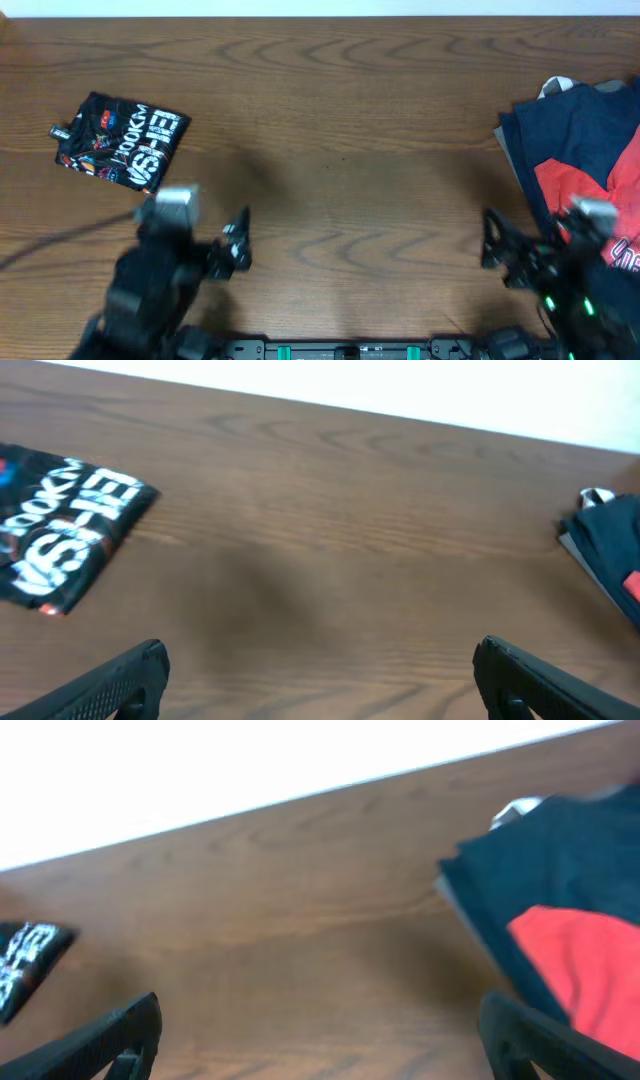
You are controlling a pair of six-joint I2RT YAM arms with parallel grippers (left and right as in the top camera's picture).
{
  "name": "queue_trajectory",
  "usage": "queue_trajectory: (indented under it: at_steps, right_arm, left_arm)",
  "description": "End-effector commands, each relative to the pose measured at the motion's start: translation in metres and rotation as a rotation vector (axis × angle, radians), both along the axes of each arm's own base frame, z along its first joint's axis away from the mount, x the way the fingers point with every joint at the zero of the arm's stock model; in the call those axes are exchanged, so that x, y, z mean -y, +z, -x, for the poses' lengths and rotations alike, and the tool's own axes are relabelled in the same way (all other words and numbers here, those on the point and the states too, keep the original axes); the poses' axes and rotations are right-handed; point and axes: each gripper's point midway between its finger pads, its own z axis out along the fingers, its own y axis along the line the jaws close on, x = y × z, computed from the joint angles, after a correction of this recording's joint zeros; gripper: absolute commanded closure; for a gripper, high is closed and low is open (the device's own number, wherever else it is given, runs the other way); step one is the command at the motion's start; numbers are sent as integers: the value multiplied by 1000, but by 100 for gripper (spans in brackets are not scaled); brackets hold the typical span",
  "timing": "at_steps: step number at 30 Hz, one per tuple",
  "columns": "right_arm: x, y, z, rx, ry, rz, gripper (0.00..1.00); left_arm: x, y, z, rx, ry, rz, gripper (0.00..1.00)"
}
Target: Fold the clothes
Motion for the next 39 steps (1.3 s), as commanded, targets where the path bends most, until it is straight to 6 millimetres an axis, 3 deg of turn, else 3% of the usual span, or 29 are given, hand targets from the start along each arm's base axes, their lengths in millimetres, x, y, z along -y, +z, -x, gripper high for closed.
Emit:
queue_trajectory:
  at_steps: [1,6,15,20,27,31,36,39]
  right_arm:
    - [15,-2,14,41,-61,-1,1]
    - [21,-7,35,53,-61,-6,1]
    - [29,-53,59,-150,-59,66,1]
    - [29,-53,59,-150,-63,59,1]
    - [31,-52,61,-117,-75,47,1]
    - [29,-46,48,-7,-48,105,1]
    - [8,-50,15,192,97,279,1]
    - [6,-58,-6,290,95,336,1]
  left_arm:
    - [-15,2,18,65,31,-11,2]
    - [-25,0,43,97,31,2,2]
    - [-32,-33,59,-37,29,-54,2]
    - [-36,-49,69,-111,27,-85,2]
    - [-36,-50,70,-113,27,-86,2]
    - [-36,-50,70,-113,27,-86,2]
    - [-36,-50,70,-113,27,-86,2]
    - [-36,-50,70,-113,27,-86,2]
